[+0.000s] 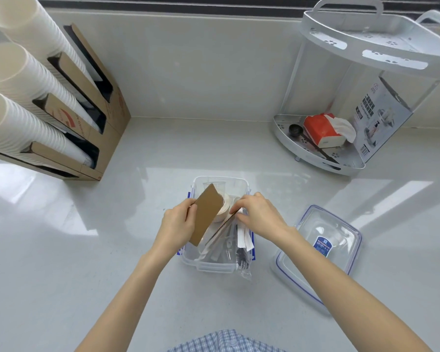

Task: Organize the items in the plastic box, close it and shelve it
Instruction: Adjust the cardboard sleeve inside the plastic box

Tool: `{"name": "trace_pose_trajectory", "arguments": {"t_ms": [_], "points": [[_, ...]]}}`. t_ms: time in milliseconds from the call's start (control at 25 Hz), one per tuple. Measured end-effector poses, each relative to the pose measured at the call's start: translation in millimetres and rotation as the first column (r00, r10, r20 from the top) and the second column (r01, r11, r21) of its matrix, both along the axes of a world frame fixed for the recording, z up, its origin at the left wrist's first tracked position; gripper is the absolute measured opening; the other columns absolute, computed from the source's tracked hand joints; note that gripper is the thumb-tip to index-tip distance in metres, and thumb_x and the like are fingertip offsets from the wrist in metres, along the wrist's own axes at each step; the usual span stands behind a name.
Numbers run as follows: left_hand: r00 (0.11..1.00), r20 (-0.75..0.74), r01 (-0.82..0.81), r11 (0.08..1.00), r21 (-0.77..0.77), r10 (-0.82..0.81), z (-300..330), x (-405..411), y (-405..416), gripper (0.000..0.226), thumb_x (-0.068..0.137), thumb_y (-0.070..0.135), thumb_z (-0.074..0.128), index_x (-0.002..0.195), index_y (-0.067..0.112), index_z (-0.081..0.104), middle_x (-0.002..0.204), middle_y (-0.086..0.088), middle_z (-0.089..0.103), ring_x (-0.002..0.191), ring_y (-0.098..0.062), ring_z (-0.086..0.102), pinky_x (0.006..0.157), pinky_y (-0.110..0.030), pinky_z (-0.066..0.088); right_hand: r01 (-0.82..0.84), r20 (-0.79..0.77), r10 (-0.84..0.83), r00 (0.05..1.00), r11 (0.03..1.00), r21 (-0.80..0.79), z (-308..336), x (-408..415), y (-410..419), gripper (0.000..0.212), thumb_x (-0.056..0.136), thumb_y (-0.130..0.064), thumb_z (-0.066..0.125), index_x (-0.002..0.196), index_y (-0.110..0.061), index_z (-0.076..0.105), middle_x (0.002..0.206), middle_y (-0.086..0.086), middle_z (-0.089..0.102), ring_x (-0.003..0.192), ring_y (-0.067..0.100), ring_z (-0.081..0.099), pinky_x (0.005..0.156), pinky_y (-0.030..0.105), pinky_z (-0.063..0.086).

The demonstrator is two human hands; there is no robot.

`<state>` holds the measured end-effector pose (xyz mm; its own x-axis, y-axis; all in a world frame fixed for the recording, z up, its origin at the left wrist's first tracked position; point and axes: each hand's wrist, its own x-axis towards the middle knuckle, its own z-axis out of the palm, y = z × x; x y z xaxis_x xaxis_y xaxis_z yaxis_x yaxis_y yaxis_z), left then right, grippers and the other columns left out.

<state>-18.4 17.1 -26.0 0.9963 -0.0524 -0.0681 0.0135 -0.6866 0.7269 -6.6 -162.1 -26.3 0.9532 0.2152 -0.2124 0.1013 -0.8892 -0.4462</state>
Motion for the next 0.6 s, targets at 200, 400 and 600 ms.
{"name": "trace_pose_trajectory", "arguments": {"t_ms": [200,400,600], "points": [[0.998,0.000,-0.063,0.996,-0.070,0.063,6,1,4,0.028,0.093,0.015,0.034,0.104,0.006,0.058,0.084,-0.012,0.061,0.081,-0.031,0.053,0.058,-0.021,0.036,-0.029,0.164,-0.020,0.986,0.957,0.290,12,-5,-7,0.016,0.086,-0.011,0.056,0.093,-0.016,0.069,0.110,0.003,0.060,0.102,0.017,0.053,0.091,0.022,0.041],[0.999,0.010,-0.051,0.990,-0.132,0.053,15,-1,-3,0.025,0.092,0.016,0.036,0.098,0.010,0.059,0.087,-0.028,0.063,0.073,-0.026,0.049,0.053,-0.016,0.034,-0.040,0.294,-0.096,0.951,0.905,0.424,8,-15,-11,0.013,0.082,-0.003,0.060,0.085,-0.011,0.069,0.107,0.004,0.060,0.098,0.011,0.056,0.087,0.001,0.034],[0.991,-0.087,0.080,0.974,-0.212,-0.100,17,-9,-15,0.026,0.093,0.022,0.037,0.106,0.021,0.060,0.091,-0.008,0.067,0.087,-0.024,0.058,0.074,-0.028,0.044,-0.082,0.324,-0.055,0.944,0.915,0.395,7,-16,-9,0.016,0.079,-0.019,0.062,0.093,-0.018,0.070,0.095,-0.006,0.056,0.092,0.015,0.048,0.084,0.002,0.032]]}}
